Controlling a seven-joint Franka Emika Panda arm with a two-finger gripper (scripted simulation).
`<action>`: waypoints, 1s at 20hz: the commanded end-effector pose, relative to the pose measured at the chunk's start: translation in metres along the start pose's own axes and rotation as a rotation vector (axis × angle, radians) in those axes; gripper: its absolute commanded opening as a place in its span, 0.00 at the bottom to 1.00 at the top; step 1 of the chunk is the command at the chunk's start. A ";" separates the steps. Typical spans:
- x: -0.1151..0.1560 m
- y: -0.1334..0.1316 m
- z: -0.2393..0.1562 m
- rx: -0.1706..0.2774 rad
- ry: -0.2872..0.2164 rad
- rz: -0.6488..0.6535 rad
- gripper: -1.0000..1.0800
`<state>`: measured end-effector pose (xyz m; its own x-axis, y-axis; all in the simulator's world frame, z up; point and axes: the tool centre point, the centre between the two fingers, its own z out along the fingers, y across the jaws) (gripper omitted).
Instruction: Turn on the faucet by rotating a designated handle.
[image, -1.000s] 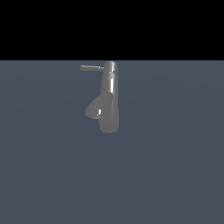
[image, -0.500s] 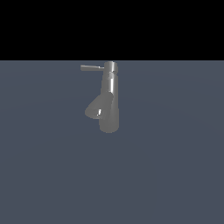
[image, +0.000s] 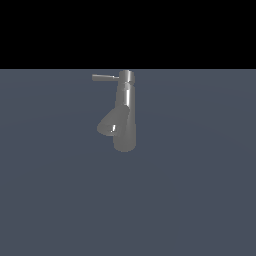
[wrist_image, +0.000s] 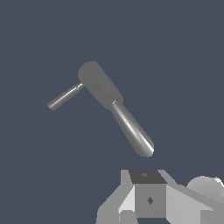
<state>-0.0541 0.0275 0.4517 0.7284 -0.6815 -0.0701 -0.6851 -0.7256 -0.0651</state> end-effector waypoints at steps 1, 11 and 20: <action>0.010 -0.013 0.009 0.000 -0.005 0.063 0.00; 0.045 -0.064 0.052 -0.011 -0.017 0.309 0.00; 0.072 -0.106 0.102 -0.028 -0.016 0.529 0.00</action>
<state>0.0624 0.0624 0.3612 0.3188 -0.9422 -0.1028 -0.9471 -0.3208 0.0036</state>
